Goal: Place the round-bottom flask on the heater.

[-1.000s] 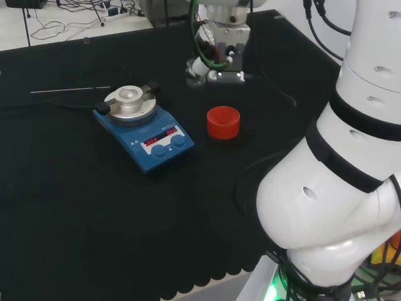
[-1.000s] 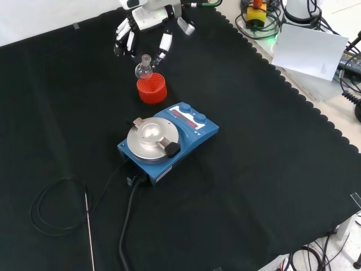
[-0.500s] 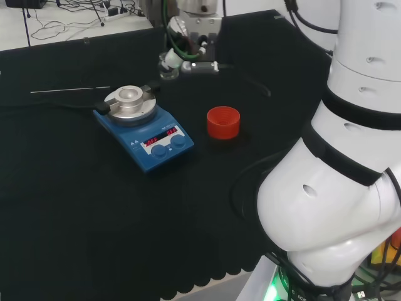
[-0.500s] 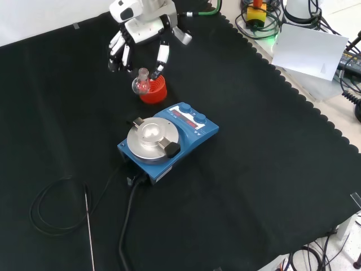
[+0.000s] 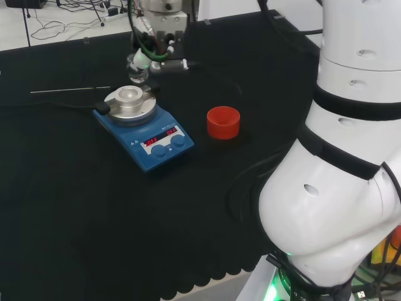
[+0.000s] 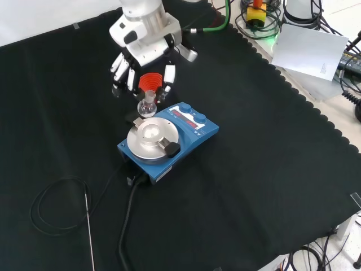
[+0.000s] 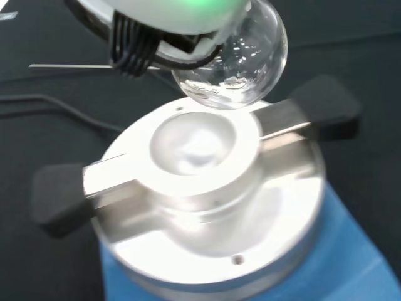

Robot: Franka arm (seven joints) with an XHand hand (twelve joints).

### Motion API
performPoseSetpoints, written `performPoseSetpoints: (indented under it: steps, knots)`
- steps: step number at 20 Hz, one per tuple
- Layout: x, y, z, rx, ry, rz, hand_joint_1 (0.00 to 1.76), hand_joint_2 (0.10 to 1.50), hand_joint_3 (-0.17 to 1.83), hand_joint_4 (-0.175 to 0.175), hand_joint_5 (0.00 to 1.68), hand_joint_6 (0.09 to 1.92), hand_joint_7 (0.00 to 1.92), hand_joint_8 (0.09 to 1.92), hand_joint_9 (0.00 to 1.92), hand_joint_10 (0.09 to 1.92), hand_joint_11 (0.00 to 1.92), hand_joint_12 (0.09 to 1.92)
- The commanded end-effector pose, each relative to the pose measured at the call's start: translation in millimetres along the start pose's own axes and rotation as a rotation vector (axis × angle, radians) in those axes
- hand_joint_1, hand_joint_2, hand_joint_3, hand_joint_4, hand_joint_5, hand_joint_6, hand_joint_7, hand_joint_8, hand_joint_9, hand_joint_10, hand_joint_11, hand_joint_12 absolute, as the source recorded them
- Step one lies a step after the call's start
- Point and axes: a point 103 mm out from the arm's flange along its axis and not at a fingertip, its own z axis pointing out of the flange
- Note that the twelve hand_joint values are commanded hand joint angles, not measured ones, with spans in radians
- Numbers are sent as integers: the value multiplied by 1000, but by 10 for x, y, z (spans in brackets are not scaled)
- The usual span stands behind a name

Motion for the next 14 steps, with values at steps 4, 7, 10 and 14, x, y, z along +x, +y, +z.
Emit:
performPoseSetpoints:
  steps: [4,7,10,14]
  knots:
    - [292,53,174,35,-26,-27,1115,661,788,62,1132,981,435,654,652,553,449,1287]
    - [284,78,243,43,-28,-23,1115,660,789,61,1133,981,434,654,652,554,449,1288]
    - [242,103,284,52,-25,-18,1115,659,791,61,1134,980,433,654,651,555,448,1288]
    - [166,140,312,62,-14,-9,1116,657,794,60,1135,980,432,654,650,556,447,1288]
